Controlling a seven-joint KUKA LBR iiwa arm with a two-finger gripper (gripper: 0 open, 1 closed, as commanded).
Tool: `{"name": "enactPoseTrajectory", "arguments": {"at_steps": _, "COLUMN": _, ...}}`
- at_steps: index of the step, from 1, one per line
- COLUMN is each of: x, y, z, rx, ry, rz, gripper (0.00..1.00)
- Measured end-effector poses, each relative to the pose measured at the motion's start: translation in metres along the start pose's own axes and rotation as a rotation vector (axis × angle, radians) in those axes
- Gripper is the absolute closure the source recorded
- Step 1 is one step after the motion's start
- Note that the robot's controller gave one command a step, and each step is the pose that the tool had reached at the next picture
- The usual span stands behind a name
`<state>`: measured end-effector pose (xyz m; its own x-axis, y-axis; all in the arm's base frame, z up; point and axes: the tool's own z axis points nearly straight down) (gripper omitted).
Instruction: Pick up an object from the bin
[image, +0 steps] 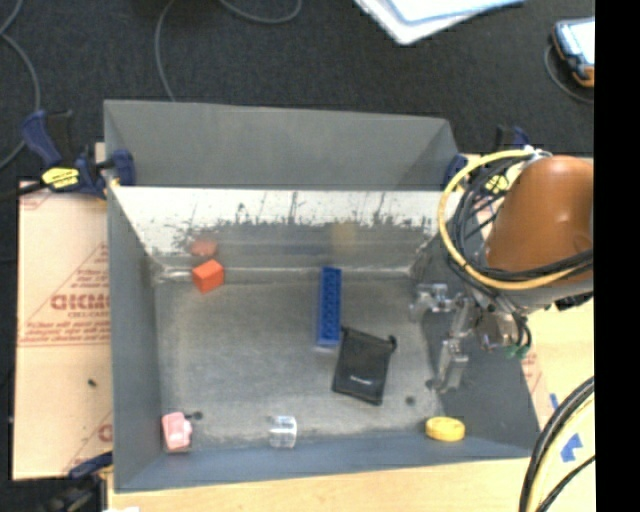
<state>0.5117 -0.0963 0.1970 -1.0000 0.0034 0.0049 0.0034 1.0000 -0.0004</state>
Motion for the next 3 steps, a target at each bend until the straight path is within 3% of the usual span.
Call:
{"name": "enactPoseTrajectory", "arguments": {"at_steps": 1, "x": -0.002, "y": 0.0, "z": -0.005, "rx": 0.001, "ry": -0.009, "rz": -0.004, "gripper": 0.0}}
{"name": "enactPoseTrajectory", "arguments": {"at_steps": 2, "x": -0.024, "y": 0.019, "z": 0.041, "rx": 0.0, "ry": -0.008, "rz": 0.118, "gripper": 0.0}}
{"name": "enactPoseTrajectory", "arguments": {"at_steps": 3, "x": 0.038, "y": 0.058, "z": 0.065, "rx": 0.0, "ry": -0.005, "rz": 0.343, "gripper": 0.0}}
